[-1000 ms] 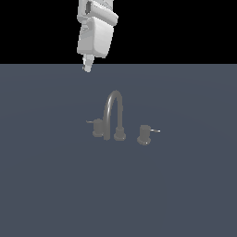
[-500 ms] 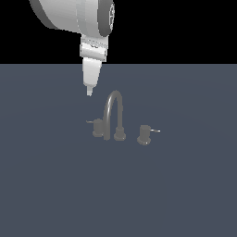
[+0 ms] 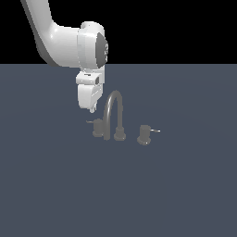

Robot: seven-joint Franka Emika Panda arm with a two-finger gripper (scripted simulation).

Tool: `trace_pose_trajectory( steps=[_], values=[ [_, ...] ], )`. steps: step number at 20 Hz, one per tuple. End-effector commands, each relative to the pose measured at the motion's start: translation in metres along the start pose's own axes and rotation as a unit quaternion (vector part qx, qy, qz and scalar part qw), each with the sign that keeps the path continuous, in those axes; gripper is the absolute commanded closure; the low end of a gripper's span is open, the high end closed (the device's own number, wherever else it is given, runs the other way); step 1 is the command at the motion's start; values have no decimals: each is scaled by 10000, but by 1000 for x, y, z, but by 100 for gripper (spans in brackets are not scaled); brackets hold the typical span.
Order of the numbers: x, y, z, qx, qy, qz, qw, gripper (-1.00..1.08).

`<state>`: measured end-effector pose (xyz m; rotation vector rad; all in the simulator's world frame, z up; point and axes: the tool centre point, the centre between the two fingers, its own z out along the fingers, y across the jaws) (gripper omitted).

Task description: Turn on the faucet by rotating a designated handle.

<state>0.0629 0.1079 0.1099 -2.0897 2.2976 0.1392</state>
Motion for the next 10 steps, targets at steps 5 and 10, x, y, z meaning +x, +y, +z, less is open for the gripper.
trace_pose_trajectory(
  steps=[5, 10],
  values=[
    [4, -10, 31, 158, 269, 554, 9980, 108],
    [6, -14, 43, 235, 376, 761, 9961, 108]
  ],
)
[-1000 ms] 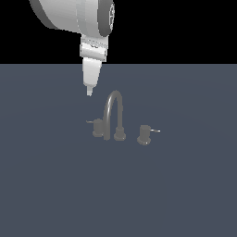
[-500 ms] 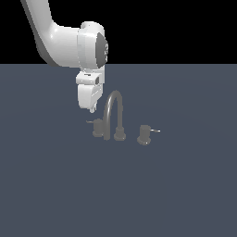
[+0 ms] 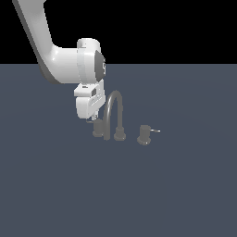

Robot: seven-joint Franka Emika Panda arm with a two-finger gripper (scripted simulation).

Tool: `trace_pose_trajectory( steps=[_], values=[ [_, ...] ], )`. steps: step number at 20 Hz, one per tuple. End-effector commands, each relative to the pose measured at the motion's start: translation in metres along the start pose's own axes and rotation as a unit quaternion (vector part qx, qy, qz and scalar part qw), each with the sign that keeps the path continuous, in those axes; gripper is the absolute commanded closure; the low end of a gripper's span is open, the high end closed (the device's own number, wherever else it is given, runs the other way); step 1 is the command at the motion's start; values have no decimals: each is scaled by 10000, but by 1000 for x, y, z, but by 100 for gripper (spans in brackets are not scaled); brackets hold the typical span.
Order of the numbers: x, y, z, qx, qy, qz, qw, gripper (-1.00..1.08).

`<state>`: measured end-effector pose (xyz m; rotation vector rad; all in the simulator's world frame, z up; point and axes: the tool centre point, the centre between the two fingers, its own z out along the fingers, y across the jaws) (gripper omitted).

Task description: Turn on the faucet by rotating a designated handle.

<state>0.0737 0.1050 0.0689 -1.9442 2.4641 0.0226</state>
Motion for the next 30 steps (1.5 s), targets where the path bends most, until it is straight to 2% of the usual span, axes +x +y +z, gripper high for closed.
trace_pose_trajectory(
  steps=[1, 8, 17, 19, 30],
  values=[
    [0, -2, 4, 37, 40, 85, 9999, 108],
    [0, -2, 6, 45, 54, 108, 9999, 108],
    [-18, 29, 7, 47, 55, 111, 9999, 108],
    [-11, 20, 6, 99, 72, 142, 9998, 108],
    [-10, 55, 7, 62, 60, 120, 9999, 108]
  ],
)
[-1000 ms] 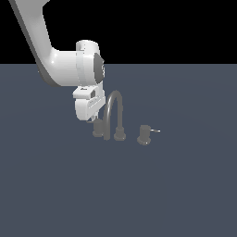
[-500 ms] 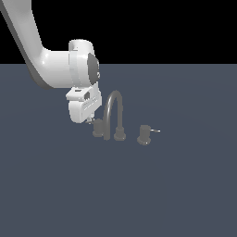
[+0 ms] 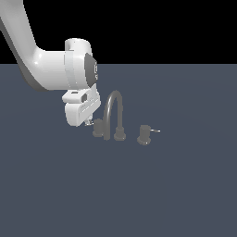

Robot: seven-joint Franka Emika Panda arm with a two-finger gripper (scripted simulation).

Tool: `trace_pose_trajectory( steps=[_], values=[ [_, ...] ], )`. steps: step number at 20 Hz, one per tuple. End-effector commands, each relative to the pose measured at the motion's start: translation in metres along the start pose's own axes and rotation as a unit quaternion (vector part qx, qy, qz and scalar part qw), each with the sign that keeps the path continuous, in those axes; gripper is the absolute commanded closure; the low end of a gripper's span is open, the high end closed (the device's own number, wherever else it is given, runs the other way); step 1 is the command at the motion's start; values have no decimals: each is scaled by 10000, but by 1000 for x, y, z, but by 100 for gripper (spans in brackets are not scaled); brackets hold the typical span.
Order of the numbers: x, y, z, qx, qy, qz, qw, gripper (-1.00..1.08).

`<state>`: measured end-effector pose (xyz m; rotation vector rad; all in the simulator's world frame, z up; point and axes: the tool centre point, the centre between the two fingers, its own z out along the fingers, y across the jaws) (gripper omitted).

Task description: Turn on the faucet by rotating a designated handle.

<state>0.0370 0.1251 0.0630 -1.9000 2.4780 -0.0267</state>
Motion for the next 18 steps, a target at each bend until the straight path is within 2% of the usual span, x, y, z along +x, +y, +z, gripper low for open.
trace_pose_trajectory(
  steps=[1, 4, 5, 18],
  values=[
    [2, 18, 0, -115, 26, -20, 9999, 108],
    [2, 25, -1, -123, 24, -25, 9999, 108],
    [-2, 17, 0, -43, 24, -49, 10000, 108],
    [34, 44, -1, -119, 23, -28, 9999, 108]
  ],
)
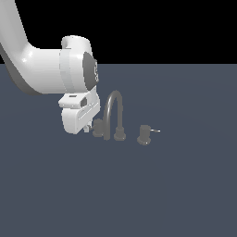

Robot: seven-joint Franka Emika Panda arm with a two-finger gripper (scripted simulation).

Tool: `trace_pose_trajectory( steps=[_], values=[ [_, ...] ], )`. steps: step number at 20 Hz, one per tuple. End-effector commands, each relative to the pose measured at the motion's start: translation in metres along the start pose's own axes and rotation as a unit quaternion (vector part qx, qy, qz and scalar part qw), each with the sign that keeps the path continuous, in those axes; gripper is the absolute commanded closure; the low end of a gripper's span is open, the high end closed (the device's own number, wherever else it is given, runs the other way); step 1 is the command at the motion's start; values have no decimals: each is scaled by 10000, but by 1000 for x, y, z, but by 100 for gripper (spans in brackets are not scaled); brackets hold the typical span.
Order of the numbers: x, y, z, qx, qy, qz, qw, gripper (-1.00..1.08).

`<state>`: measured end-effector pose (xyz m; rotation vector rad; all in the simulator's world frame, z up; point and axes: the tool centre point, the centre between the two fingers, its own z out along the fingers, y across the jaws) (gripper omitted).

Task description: Turn on the faucet by rotating a designated handle.

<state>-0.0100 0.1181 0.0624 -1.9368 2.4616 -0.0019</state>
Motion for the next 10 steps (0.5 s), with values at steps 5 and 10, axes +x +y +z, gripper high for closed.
trace_pose_trajectory(
  steps=[5, 10],
  values=[
    [26, -4, 0, -17, 19, 44, 10000, 108],
    [54, -9, -1, -33, 33, 99, 9999, 108]
  ],
)
